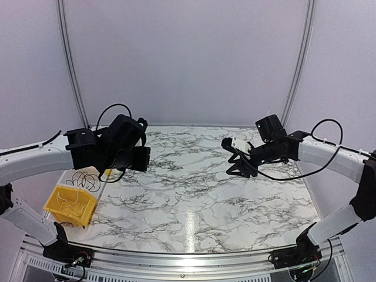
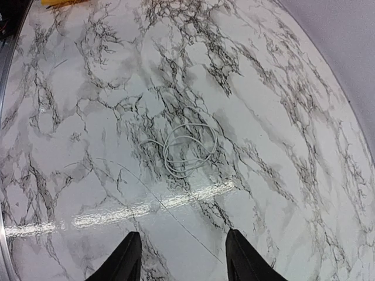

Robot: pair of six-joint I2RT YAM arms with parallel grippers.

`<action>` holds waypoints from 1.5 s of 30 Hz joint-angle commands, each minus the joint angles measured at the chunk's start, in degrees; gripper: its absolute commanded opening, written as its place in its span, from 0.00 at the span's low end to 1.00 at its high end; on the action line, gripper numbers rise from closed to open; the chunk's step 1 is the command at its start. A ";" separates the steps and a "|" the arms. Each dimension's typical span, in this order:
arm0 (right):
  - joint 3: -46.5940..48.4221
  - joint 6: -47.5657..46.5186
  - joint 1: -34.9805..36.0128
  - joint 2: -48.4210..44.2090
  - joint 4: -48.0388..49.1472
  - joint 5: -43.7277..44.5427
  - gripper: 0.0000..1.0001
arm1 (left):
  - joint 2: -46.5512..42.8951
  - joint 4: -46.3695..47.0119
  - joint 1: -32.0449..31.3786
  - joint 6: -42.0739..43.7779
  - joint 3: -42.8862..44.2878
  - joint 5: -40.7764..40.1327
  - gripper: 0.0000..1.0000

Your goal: Untangle the cables

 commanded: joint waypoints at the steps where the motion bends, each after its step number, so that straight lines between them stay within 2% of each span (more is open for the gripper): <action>1: -2.11 0.24 -0.02 2.05 5.70 2.02 0.49 | -6.43 -23.97 1.39 -15.37 0.43 -18.13 0.00; 5: -3.17 -0.33 -0.02 2.81 5.82 1.98 0.49 | -12.74 -35.91 4.23 -24.04 -1.93 -23.98 0.00; 12: -4.44 -1.31 1.57 3.73 6.12 3.31 0.50 | -20.89 -45.36 12.72 -27.64 -8.96 -27.93 0.00; 14: -4.73 -1.75 2.57 3.89 6.28 4.30 0.50 | -22.18 -48.68 14.54 -31.35 -8.54 -29.55 0.00; 20: -5.33 -2.39 5.82 4.25 6.59 6.78 0.50 | -20.71 -48.95 22.41 -30.47 -8.59 -27.24 0.00; 26: -5.60 -2.89 7.09 3.84 6.30 7.07 0.50 | -18.10 -46.73 31.09 -30.41 -16.38 -17.87 0.00; 31: -5.60 -3.18 7.31 3.64 6.10 7.56 0.50 | -18.58 -44.39 35.46 -29.67 -17.78 -17.14 0.00; 32: -5.60 -3.18 7.52 3.64 6.07 7.56 0.50 | -18.86 -43.18 36.32 -28.63 -18.29 -16.37 0.06; 33: -5.60 -3.18 7.63 3.58 6.02 7.55 0.50 | -18.80 -42.76 36.96 -28.21 -18.37 -16.05 0.21; 34: -5.60 -3.18 7.72 3.55 5.98 7.55 0.50 | -18.63 -42.58 37.30 -27.93 -18.20 -15.87 0.25; 41: -5.69 -3.19 7.89 3.62 6.00 7.57 0.50 | -21.05 -42.66 37.51 -27.32 -17.60 -15.53 0.36; 45: -5.54 -2.37 7.91 4.11 6.45 7.76 0.50 | -23.68 -40.81 37.49 -24.53 -13.72 -15.30 0.43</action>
